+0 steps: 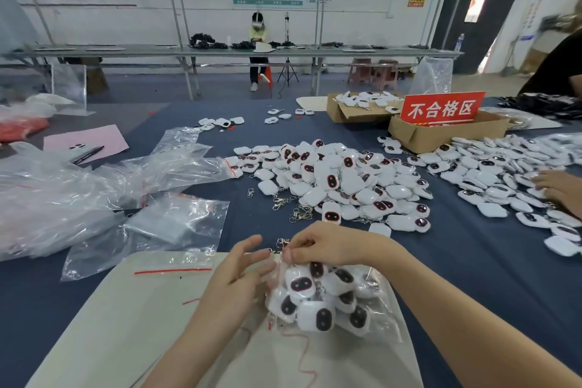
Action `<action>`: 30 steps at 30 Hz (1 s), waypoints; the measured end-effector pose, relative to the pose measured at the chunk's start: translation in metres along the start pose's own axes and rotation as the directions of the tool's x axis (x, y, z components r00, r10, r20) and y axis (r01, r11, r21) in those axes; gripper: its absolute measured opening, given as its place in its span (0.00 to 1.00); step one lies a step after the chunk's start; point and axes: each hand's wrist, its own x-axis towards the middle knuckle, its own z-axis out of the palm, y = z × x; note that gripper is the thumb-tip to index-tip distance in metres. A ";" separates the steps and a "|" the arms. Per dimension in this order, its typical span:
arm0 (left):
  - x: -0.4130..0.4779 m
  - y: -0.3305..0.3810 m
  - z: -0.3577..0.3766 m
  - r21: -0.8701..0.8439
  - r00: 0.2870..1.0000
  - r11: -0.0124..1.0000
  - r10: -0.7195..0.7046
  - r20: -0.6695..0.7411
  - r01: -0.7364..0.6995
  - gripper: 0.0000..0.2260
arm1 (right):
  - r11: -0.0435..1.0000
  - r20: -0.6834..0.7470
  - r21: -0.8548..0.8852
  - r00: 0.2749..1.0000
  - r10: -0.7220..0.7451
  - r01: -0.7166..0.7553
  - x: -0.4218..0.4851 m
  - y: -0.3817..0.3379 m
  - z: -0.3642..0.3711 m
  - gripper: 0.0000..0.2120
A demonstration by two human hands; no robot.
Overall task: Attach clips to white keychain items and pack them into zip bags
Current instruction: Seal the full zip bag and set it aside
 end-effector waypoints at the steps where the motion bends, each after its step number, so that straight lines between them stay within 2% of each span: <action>1: 0.000 -0.001 -0.004 0.056 0.998 0.997 0.051 -0.039 -0.048 0.20 | 1.000 -0.008 0.009 1.000 0.002 -0.002 0.000 0.000 0.000 0.15; 4: -0.003 -0.010 -0.017 0.299 0.976 0.946 0.171 -0.133 -0.126 0.18 | 0.996 -0.063 0.084 0.998 -0.002 0.008 -0.001 0.004 0.002 0.11; 6: -0.009 -0.018 -0.021 0.337 0.976 0.935 0.165 -0.138 -0.111 0.10 | 0.986 -0.136 0.166 0.991 -0.001 0.024 -0.004 0.006 0.002 0.07; 8: -0.017 -0.025 -0.019 0.342 0.987 0.932 0.150 -0.065 -0.119 0.02 | 0.963 -0.237 0.265 0.971 0.009 0.056 -0.008 0.008 0.001 0.04; 11: -0.024 -0.029 -0.010 0.309 0.983 0.934 0.161 0.086 -0.180 0.13 | 0.917 -0.366 0.380 0.930 0.031 0.119 -0.017 0.005 -0.003 0.06; 14: -0.017 -0.024 0.000 0.311 0.964 0.913 0.258 0.065 -0.266 0.12 | 0.886 -0.460 0.428 0.887 0.045 0.177 -0.023 0.004 -0.006 0.08; 18: -0.007 -0.006 0.008 0.295 0.921 0.876 0.385 0.051 -0.382 0.13 | 0.814 -0.565 0.510 0.822 0.073 0.278 -0.033 -0.003 -0.013 0.05; 21: -0.001 0.015 0.011 0.326 0.865 0.811 0.499 0.049 -0.486 0.14 | 0.701 -0.611 0.603 0.786 0.100 0.380 -0.042 -0.010 -0.021 0.06; 25: 0.007 0.055 0.012 0.395 0.754 0.688 0.657 0.017 -0.609 0.14 | 0.525 -0.671 0.672 0.730 0.134 0.522 -0.052 -0.020 -0.032 0.03; 27: 0.010 0.073 0.012 0.395 0.706 0.654 0.708 -0.018 -0.646 0.13 | 0.493 -0.689 0.668 0.714 0.127 0.557 -0.057 -0.023 -0.035 0.07; 30: 0.014 0.088 0.016 0.429 0.677 0.608 0.736 0.010 -0.668 0.15 | 0.514 -0.684 0.671 0.713 0.150 0.535 -0.058 -0.022 -0.033 0.03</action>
